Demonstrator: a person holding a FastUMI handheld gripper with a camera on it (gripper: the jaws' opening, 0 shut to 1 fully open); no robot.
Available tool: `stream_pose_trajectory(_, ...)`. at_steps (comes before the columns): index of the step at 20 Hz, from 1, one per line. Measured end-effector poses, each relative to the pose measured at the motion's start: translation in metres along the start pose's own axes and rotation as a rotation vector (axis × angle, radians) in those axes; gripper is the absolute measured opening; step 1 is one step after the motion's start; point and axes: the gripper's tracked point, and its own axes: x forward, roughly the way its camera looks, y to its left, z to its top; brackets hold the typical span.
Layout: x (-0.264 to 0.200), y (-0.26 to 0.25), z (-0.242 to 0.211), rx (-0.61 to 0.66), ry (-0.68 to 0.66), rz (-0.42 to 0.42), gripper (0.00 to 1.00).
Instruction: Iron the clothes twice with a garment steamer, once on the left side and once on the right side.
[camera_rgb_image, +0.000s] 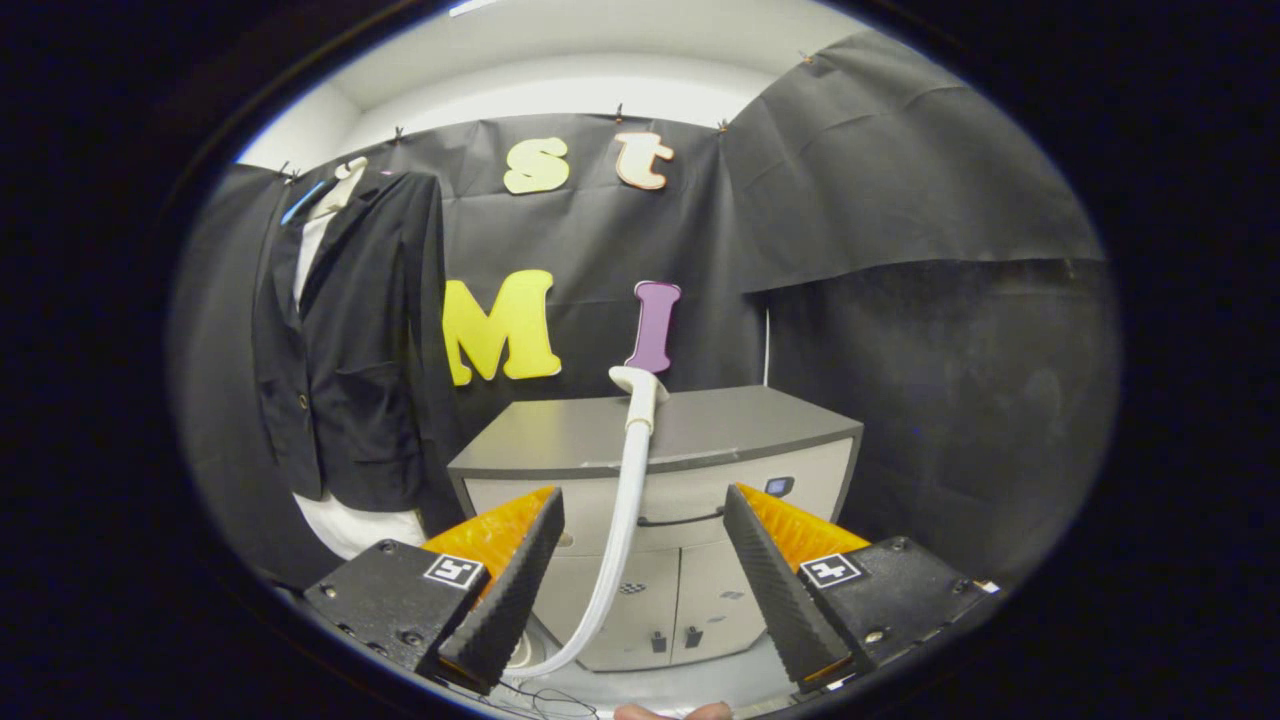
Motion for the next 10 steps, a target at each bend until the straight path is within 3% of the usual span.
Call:
stream_pose_trajectory(3, 0.027, 0.007, 0.016, -0.006, 0.019, 0.058, 1.00)
stream_pose_trajectory(10, 0.112, -0.006, 0.050, 0.016, 0.074, 0.110, 1.00)
